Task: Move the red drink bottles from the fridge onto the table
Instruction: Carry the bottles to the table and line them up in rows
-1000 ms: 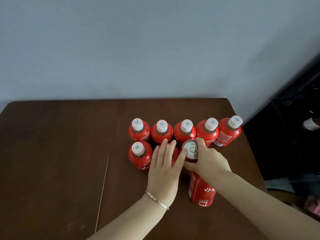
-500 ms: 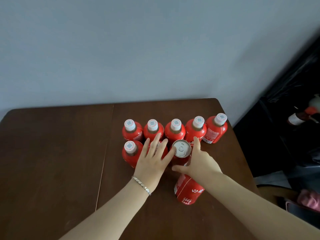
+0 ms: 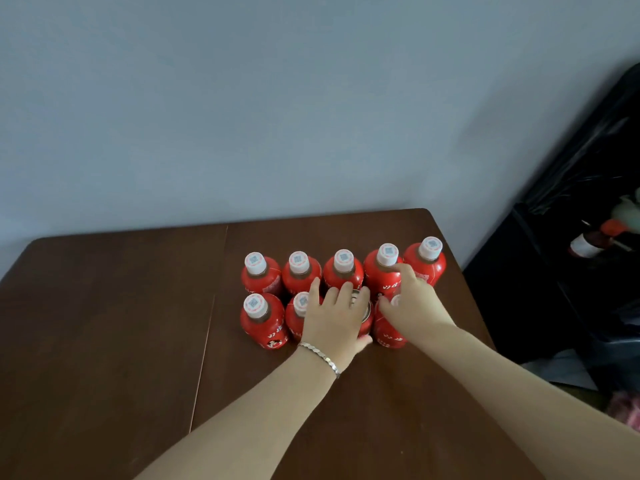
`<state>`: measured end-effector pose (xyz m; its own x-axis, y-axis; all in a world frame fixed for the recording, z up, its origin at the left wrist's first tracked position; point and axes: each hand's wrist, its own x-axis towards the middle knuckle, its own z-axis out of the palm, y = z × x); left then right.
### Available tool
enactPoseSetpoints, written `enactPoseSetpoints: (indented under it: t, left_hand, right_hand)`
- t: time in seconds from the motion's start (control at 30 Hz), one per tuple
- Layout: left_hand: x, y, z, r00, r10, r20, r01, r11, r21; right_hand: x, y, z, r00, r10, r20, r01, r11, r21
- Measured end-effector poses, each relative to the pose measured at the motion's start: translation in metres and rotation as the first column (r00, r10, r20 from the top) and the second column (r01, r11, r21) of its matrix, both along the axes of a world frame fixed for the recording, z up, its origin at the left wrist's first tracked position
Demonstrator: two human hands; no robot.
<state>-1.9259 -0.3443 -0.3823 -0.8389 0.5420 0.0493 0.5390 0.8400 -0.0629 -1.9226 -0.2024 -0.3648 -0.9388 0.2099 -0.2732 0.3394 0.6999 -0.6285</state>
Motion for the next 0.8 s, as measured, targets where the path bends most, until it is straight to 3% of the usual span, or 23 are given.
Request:
enactPoseSetpoints:
  t: [0.07,0.13,0.2,0.3,0.4,0.5,0.7,0.8]
  left_hand:
    - [-0.007,0.004,0.004,1.000,-0.010,0.019,0.011,1.000,-0.027]
    - [-0.013,0.003,-0.001,0.998,-0.054,0.023,0.054,0.999,0.002]
    - [-0.014,0.002,0.000,0.998,-0.054,-0.011,0.054,0.998,-0.010]
    - [-0.011,0.001,-0.005,0.998,-0.060,-0.032,0.061,0.997,0.056]
    - [-0.007,0.000,-0.009,0.998,-0.017,-0.067,0.023,0.996,0.090]
    - [-0.004,0.000,-0.011,0.998,0.003,-0.068,0.005,0.994,0.111]
    - [-0.001,0.003,-0.008,0.998,0.054,-0.022,-0.050,0.987,0.152]
    - [-0.006,0.012,0.002,1.000,0.028,-0.008,-0.024,0.938,0.347]
  right_hand:
    - [-0.001,0.009,0.003,0.998,0.009,0.062,-0.009,1.000,-0.006]
    - [-0.006,0.020,0.012,0.993,0.066,0.096,-0.081,0.984,0.161]
    - [-0.015,0.030,0.022,0.996,0.066,-0.053,-0.045,0.944,0.326]
    - [-0.038,0.037,0.031,0.961,0.165,-0.224,-0.085,0.941,0.326]
    - [-0.064,0.030,0.030,0.908,0.418,-0.040,-0.374,0.848,0.376]
    - [-0.083,0.023,0.019,0.858,0.476,0.192,-0.511,0.756,0.409]
    - [-0.088,0.019,0.016,0.804,0.512,0.304,-0.594,0.657,0.464]
    - [-0.080,0.025,0.018,0.818,0.508,0.271,-0.576,0.724,0.380]
